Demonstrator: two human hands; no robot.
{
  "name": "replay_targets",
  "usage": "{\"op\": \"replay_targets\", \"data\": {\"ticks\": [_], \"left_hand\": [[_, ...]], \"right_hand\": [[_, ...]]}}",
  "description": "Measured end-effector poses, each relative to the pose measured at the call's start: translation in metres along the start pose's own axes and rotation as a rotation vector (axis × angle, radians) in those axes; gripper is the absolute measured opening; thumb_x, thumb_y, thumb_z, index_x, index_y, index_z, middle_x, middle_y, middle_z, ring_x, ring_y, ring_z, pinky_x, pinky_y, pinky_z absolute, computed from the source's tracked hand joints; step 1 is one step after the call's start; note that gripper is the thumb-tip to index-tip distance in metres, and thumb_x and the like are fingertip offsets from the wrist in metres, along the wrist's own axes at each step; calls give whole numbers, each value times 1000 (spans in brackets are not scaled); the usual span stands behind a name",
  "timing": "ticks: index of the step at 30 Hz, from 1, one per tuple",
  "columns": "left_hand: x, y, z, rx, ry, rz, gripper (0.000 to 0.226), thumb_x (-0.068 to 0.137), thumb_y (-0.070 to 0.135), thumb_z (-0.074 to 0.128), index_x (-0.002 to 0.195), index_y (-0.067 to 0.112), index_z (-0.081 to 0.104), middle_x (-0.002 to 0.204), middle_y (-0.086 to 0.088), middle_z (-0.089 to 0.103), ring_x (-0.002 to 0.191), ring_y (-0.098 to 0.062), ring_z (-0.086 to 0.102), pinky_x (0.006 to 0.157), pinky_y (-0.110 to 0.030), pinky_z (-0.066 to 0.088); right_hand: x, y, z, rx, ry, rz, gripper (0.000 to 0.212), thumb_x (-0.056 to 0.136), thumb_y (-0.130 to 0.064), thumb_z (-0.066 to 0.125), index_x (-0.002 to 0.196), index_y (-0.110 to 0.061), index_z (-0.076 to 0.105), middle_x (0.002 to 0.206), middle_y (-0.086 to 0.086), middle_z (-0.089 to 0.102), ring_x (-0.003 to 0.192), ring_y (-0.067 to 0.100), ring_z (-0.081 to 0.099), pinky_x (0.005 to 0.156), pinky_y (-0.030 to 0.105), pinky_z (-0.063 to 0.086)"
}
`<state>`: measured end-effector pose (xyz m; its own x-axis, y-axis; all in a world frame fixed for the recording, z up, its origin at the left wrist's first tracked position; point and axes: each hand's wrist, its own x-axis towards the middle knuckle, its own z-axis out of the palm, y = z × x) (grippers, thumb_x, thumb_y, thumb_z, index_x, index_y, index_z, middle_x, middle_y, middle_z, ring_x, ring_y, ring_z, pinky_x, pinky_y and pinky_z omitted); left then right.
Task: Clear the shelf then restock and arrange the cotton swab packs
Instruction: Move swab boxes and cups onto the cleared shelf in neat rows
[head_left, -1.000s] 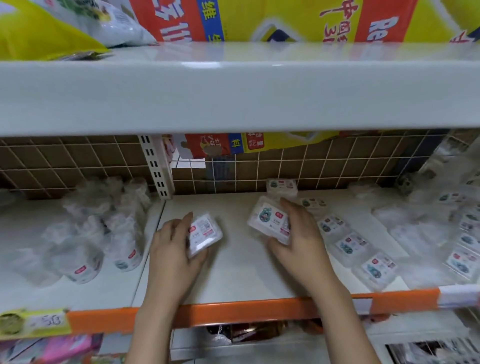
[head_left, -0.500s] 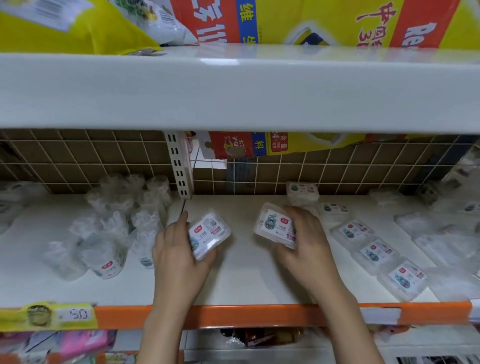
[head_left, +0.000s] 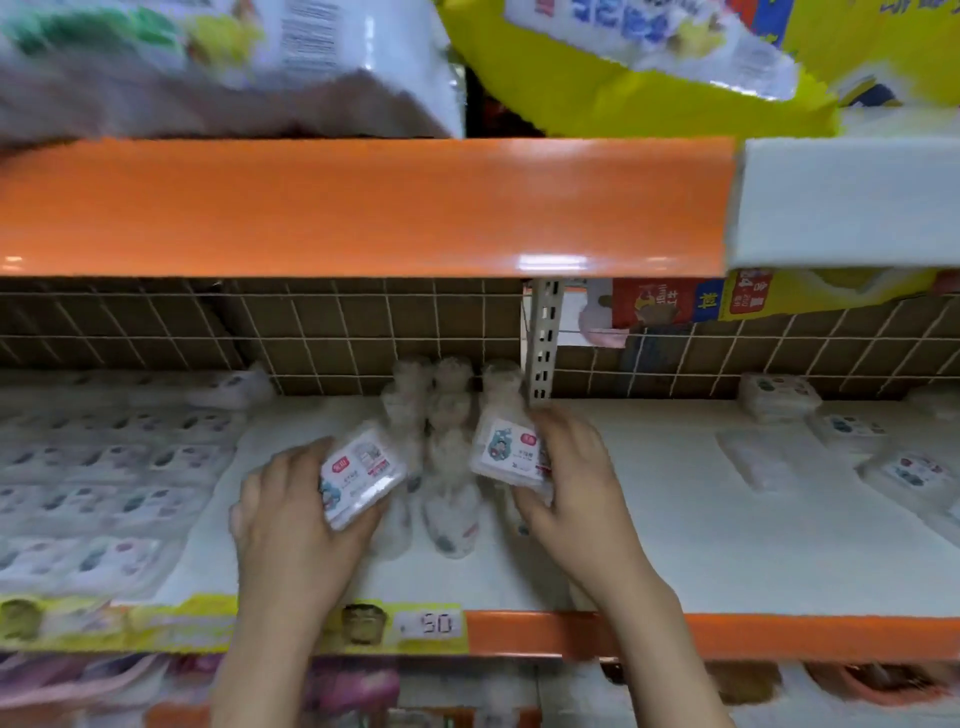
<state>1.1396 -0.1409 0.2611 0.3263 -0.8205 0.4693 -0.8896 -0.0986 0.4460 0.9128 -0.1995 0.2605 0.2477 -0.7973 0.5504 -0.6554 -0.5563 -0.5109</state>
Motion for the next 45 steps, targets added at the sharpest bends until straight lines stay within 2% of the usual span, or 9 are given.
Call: {"op": "replay_targets", "data": {"ticks": [7,12,18,24,29,33,38,41,45], "left_hand": [[6,-49,-13,38,-60,-56,79,62,58,51,119,3,58,108,-21,60,97,-43,54,82,-47,41],[8,-50,1,-83,-131,-74,66,60,15,84,116,0,54,102,-19,57,93,-41,55,75,-40,44],[12,-60,-1,-52,-73,12,76,62,14,81,131,6,49,114,-17,54,103,-37,50,86,-42,42],[27,-117,-13,-26,-41,23,66,55,22,62,119,2,57,108,-22,57,102,-38,47,88,-32,30],[55,-175,-34,-58,-51,35,65,57,17,66,119,0,57,104,-23,57,96,-30,43,81,-31,34],[70,-236,-67,-54,-79,19,74,62,3,81,130,7,52,116,-21,55,104,-40,52,84,-42,46],[90,-299,-93,-25,-171,40,68,58,-1,84,119,-3,57,103,-25,59,90,-45,58,74,-48,49],[96,-314,-89,-46,-192,37,68,59,2,84,121,-2,57,107,-24,57,93,-44,57,76,-45,48],[96,-316,-75,-100,-239,31,70,71,10,77,134,8,48,124,-14,51,113,-36,48,92,-43,42]], "right_hand": [[3,-23,17,-8,21,-47,64,67,-9,64,127,-21,42,125,6,51,116,18,42,99,13,24],[6,-14,21,10,87,-37,64,64,-5,64,122,-19,40,116,9,54,110,19,43,94,15,28],[23,-26,41,30,66,-19,68,63,2,67,122,-17,38,113,9,49,104,19,42,86,20,33],[36,-64,83,56,2,-57,61,65,-9,60,121,-19,38,114,9,51,105,19,42,85,22,33],[54,-110,140,107,37,-51,62,62,-6,58,119,-21,38,112,8,51,103,20,46,86,28,39],[64,-160,194,74,-8,-8,56,63,-12,58,118,-12,49,108,8,54,99,23,47,81,30,37],[72,-213,239,93,-73,-32,57,65,-16,56,122,-11,53,115,8,55,107,22,46,89,24,34],[66,-216,248,69,-81,10,62,64,-20,55,126,-13,51,120,6,52,112,18,43,92,20,32],[59,-206,247,36,-92,88,66,65,-18,58,130,-14,48,124,5,51,115,17,41,97,32,42]]}}
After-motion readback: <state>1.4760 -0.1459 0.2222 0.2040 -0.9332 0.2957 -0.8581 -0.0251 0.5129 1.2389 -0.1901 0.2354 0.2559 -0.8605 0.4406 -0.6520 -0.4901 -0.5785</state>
